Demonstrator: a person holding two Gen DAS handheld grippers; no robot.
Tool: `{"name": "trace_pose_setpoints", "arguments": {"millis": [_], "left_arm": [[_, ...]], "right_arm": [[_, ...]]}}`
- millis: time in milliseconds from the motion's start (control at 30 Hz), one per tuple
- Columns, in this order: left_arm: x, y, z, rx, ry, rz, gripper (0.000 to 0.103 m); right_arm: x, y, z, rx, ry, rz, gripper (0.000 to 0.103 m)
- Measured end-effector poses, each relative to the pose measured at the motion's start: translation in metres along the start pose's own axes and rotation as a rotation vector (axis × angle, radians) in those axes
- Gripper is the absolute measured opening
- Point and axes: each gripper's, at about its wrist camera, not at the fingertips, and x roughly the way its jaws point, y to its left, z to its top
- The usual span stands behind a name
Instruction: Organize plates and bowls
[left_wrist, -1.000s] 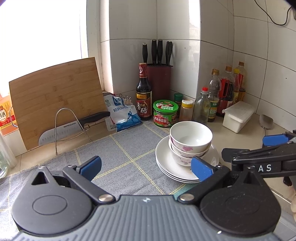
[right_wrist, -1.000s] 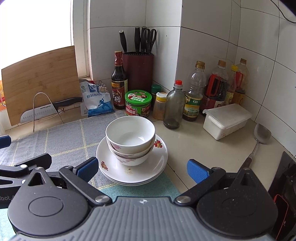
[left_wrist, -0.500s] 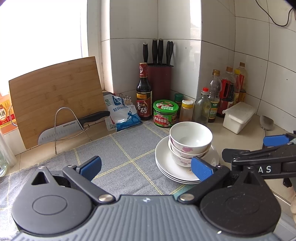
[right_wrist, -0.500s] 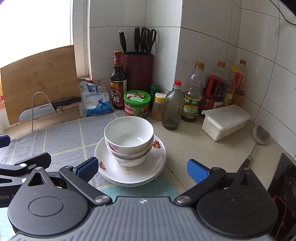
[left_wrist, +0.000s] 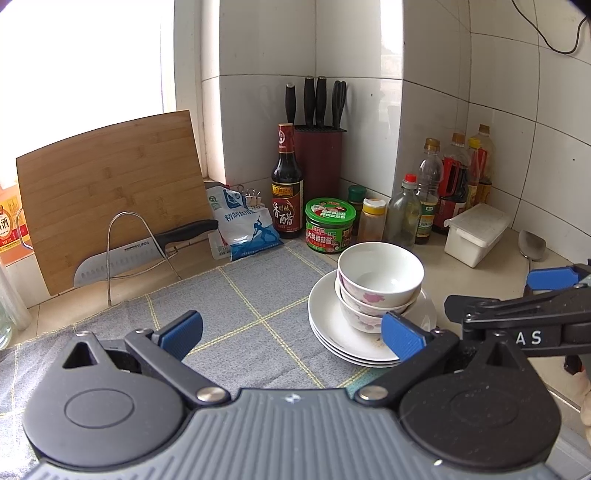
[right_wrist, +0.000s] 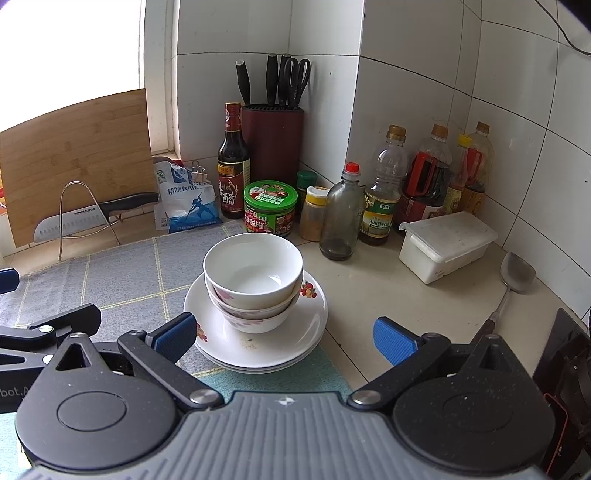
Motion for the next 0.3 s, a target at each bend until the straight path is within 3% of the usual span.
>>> {"name": "trace_pose_setpoints", "arguments": {"millis": [300], "left_arm": [[0.0034, -0.0027, 0.0010, -0.003, 0.003, -0.004, 0.102]], "right_arm": [[0.0007, -0.0034, 0.0000, -0.004, -0.002, -0.007, 0.103]]}}
